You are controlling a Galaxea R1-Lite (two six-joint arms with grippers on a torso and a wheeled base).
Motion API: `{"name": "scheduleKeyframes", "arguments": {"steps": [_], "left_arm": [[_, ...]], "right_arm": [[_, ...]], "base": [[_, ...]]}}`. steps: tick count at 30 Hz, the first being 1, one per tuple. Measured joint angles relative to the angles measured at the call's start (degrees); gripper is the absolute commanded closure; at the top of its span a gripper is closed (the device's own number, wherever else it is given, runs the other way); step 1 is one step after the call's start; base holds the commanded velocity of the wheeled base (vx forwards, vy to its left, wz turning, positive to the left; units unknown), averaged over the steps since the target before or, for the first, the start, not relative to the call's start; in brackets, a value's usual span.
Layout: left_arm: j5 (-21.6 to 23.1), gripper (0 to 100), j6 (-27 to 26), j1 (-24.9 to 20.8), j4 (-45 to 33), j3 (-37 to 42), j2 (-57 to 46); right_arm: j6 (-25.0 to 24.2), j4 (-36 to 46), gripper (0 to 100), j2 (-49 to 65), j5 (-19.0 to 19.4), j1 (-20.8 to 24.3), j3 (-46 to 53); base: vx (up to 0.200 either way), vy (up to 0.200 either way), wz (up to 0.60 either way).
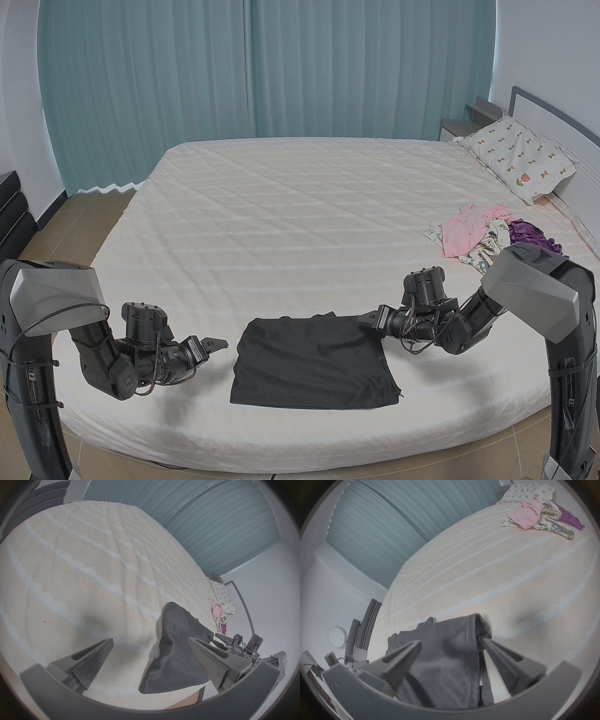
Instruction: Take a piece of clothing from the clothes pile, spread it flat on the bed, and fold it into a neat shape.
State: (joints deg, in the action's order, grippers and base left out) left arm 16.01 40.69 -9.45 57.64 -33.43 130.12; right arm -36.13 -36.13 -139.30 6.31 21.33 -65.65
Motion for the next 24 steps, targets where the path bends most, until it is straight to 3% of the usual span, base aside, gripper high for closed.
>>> {"name": "scheduleKeyframes", "arguments": {"steps": [9, 22, 23, 24], "left_arm": [[-0.22, 0, 0.00, -0.22, 0.00, 0.18, 0.22], [-0.35, 0, 0.06, -0.30, 0.00, 0.20, 0.30], [-0.38, 0, 0.06, -0.30, 0.00, 0.20, 0.30], [-0.38, 0, 0.06, -0.30, 0.00, 0.20, 0.33]], "right_arm": [[-6.31, 0.80, 100, -4.56, -5.12, -0.76, -7.28], [-10.01, 0.77, 100, -5.88, -5.47, -2.62, -10.01], [-10.01, 0.83, 0, -5.90, -5.45, -2.60, -10.01], [-10.03, 0.83, 0, -5.92, -5.45, -2.60, -10.01]], "base": [[0.000, 0.000, 0.00], [0.000, 0.000, 0.00], [0.000, 0.000, 0.00], [0.000, 0.000, 0.00]]}}
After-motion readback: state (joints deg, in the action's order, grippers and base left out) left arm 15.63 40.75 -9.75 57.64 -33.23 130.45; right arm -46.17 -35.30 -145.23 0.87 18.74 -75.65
